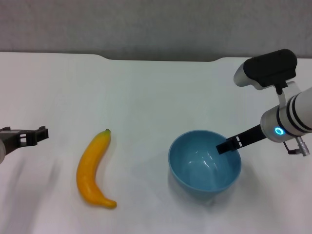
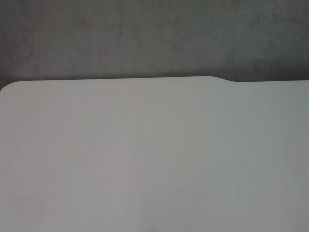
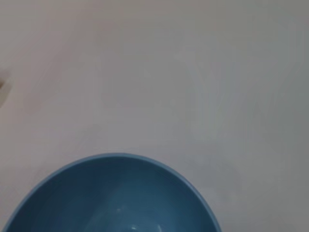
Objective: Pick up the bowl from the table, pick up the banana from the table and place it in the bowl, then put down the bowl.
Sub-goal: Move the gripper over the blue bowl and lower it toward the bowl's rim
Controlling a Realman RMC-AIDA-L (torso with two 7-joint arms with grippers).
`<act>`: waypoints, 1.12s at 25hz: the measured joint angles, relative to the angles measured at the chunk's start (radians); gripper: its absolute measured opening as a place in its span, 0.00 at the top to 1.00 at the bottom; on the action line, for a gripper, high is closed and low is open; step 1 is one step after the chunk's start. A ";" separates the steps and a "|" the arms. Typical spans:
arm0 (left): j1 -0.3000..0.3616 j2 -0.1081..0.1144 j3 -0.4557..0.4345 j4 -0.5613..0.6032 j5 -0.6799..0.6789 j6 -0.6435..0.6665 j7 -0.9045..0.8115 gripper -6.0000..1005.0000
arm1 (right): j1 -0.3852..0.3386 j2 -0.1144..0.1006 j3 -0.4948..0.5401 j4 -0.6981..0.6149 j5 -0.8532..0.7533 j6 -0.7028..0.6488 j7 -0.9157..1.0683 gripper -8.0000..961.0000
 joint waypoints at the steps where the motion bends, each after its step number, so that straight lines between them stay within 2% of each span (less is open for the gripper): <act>1: -0.002 0.000 0.000 0.001 0.000 0.000 0.000 0.11 | -0.001 0.000 0.000 0.000 -0.001 -0.003 0.000 0.15; 11: -0.005 0.000 0.007 0.013 0.000 -0.013 0.000 0.11 | 0.006 0.007 -0.017 -0.075 0.014 -0.068 -0.004 0.15; 28: -0.007 -0.002 0.017 0.013 0.001 -0.027 -0.002 0.11 | 0.049 0.008 -0.114 -0.155 0.063 -0.135 -0.002 0.25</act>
